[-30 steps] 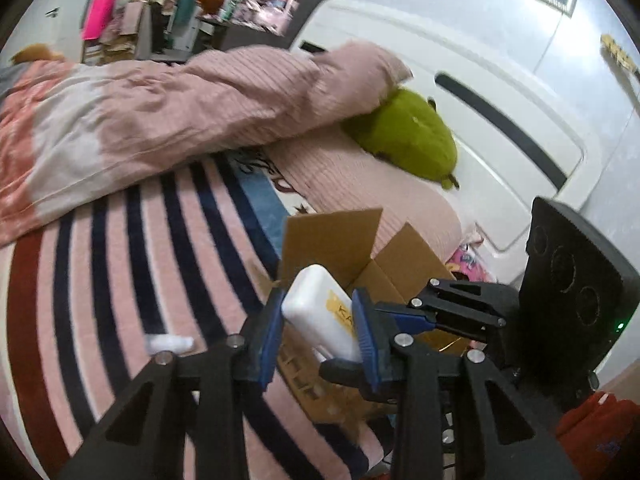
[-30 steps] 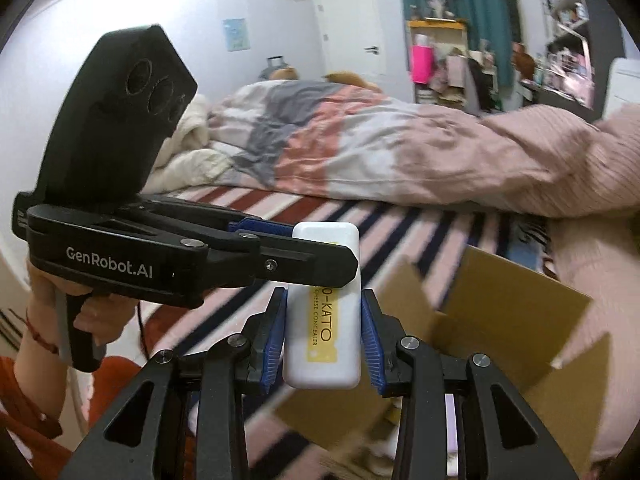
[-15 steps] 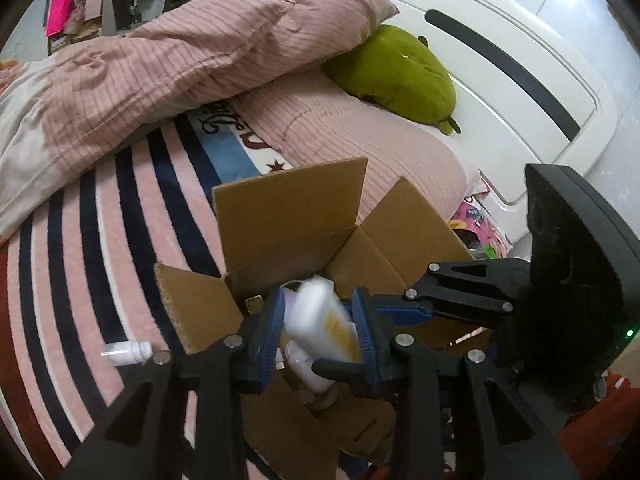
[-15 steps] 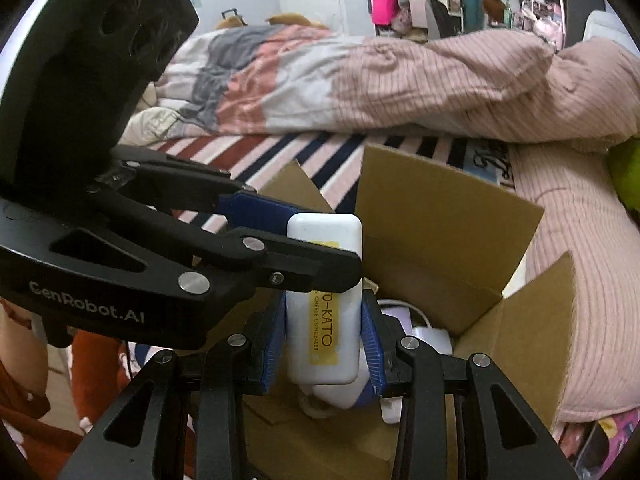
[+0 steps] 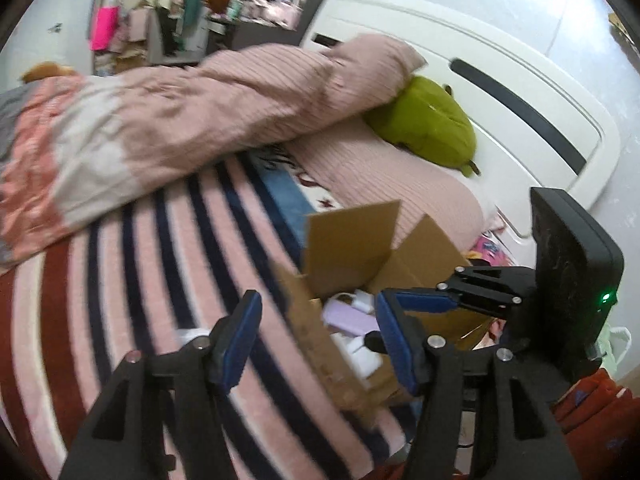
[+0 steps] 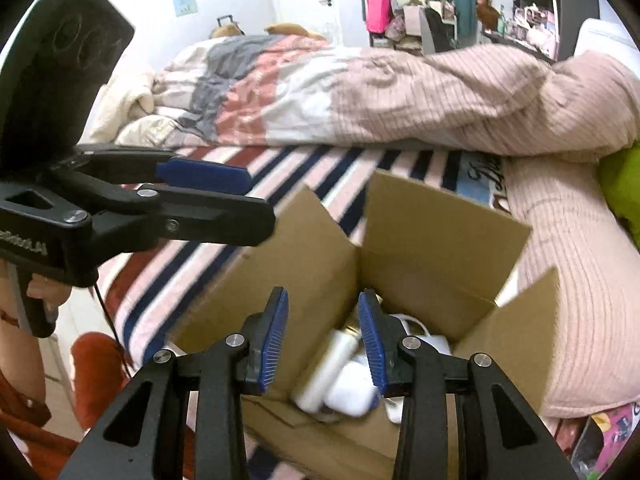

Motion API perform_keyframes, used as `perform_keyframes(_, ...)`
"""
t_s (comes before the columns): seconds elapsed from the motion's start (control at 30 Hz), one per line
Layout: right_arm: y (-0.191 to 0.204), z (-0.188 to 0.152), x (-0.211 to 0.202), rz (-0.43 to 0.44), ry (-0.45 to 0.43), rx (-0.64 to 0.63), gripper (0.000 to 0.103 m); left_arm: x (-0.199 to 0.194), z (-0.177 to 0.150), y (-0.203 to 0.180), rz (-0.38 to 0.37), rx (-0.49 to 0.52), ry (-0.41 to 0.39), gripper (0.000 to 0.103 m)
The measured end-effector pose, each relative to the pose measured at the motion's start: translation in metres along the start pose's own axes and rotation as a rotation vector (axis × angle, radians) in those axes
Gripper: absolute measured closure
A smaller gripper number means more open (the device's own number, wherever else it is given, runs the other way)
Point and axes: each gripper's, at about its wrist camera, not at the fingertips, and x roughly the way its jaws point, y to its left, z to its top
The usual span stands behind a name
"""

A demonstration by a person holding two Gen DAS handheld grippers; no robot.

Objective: Organize rigid objects
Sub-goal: 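Move the right gripper to the white spray bottle and grasp it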

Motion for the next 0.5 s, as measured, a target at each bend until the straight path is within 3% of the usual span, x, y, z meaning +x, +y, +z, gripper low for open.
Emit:
perform_keyframes(0.2,0.057,0.020,0.009,0.094,-0.039,-0.072,0.071,-0.052,-0.031,0.046,0.132,-0.063,-0.066,0.040)
perform_keyframes(0.3,0.088,0.026,0.026,0.123,-0.020,-0.108,0.065,-0.071,-0.054,0.075,0.187,-0.108,-0.083,0.040)
perform_keyframes(0.5,0.146,0.023,0.077,0.158,0.064,-0.159,0.062,-0.084,-0.096,0.123,0.211,-0.175,-0.107,0.037)
